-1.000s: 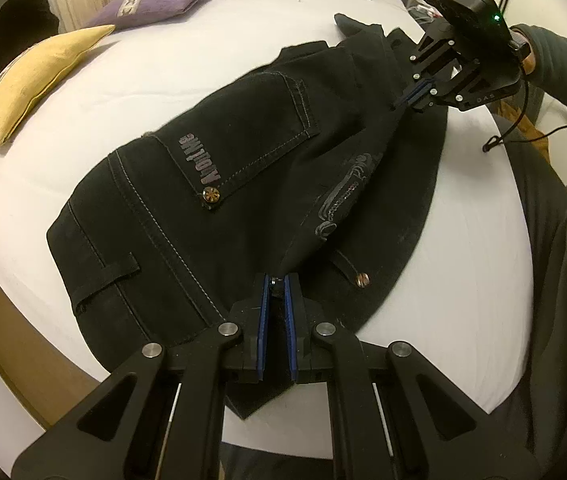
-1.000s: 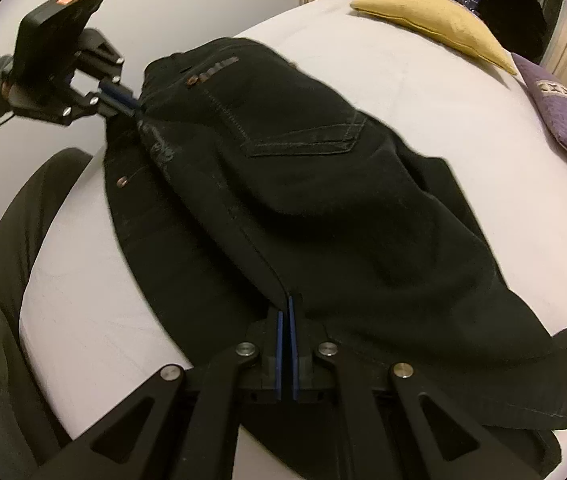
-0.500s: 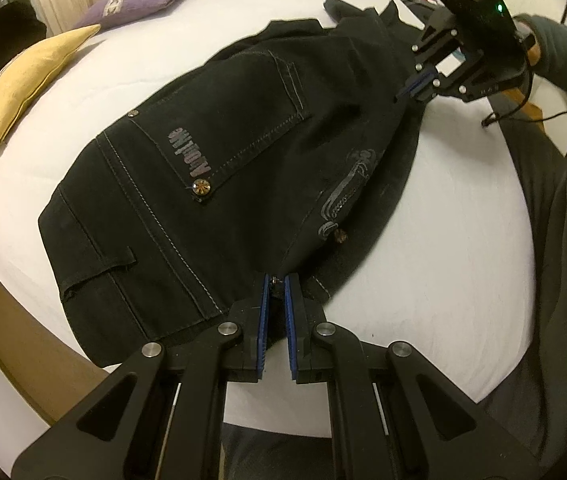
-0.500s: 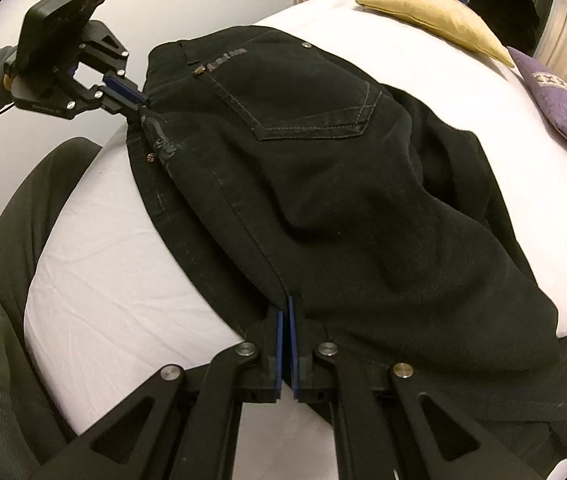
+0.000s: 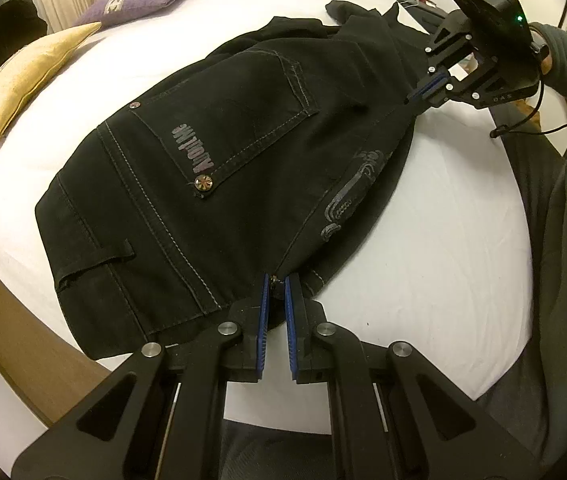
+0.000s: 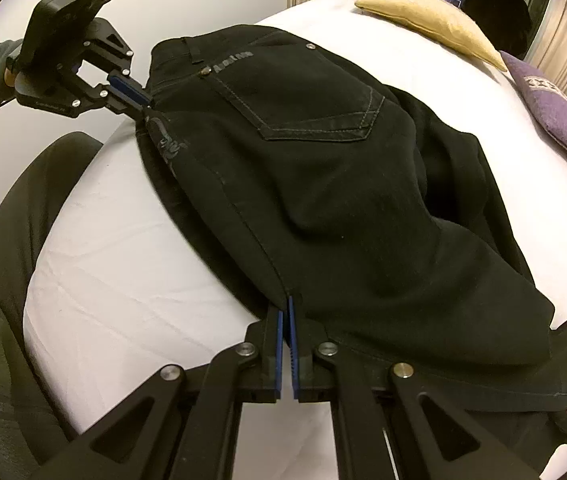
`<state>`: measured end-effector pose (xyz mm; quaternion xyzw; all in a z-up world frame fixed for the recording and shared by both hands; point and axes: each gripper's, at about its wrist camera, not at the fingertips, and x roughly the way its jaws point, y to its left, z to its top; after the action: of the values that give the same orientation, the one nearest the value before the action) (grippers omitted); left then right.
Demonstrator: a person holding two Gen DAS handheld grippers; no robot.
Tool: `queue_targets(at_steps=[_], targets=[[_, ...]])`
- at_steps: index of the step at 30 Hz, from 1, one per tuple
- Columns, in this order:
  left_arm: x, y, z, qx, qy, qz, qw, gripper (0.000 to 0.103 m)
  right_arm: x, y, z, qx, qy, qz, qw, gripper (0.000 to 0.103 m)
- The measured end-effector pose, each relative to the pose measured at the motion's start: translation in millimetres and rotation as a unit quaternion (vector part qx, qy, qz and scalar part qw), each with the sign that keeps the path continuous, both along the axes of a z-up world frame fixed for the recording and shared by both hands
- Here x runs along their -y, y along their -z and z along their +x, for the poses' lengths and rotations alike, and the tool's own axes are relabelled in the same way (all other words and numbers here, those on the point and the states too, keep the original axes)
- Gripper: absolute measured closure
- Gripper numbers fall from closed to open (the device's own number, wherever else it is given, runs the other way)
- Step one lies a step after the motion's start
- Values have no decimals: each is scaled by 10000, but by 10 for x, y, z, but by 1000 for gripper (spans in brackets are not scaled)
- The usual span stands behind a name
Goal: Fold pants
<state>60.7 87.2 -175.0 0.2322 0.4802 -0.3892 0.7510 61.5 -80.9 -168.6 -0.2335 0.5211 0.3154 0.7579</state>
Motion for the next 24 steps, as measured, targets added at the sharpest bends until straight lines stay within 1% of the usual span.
queue_targets(at_steps=[5, 9, 12, 14, 17, 18, 21, 22, 24], targets=[[-2, 84, -20, 0, -21, 23, 10000, 96, -14, 89, -3, -39, 27, -49, 10000, 99], [-3, 226, -25, -31, -90, 69, 9999, 95, 18, 200, 65, -115, 113, -17, 9999, 98], [-25, 237, -15, 32, -234, -24, 9997, 92, 18, 207, 85, -51, 131, -33, 9999, 98], [-51, 260, -12, 42, -294, -117, 9995, 91, 47, 214, 108, -66, 193, 47, 9998, 97], [-77, 259, 39, -101, -466, -280, 9985, 91, 89, 256, 150, -154, 401, 212, 9988, 96], [-82, 242, 48, -172, -505, -286, 9982, 90, 100, 245, 157, -166, 430, 277, 9986, 94], [-99, 155, 21, -313, -600, -132, 9976, 90, 172, 192, 173, -252, 551, 505, 9969, 84], [-133, 94, 15, -328, -672, -108, 9971, 90, 207, 160, 182, -253, 594, 593, 9962, 80], [-218, -67, -6, -281, -759, -173, 9966, 90, 303, 59, 174, -196, 747, 909, 9929, 77]])
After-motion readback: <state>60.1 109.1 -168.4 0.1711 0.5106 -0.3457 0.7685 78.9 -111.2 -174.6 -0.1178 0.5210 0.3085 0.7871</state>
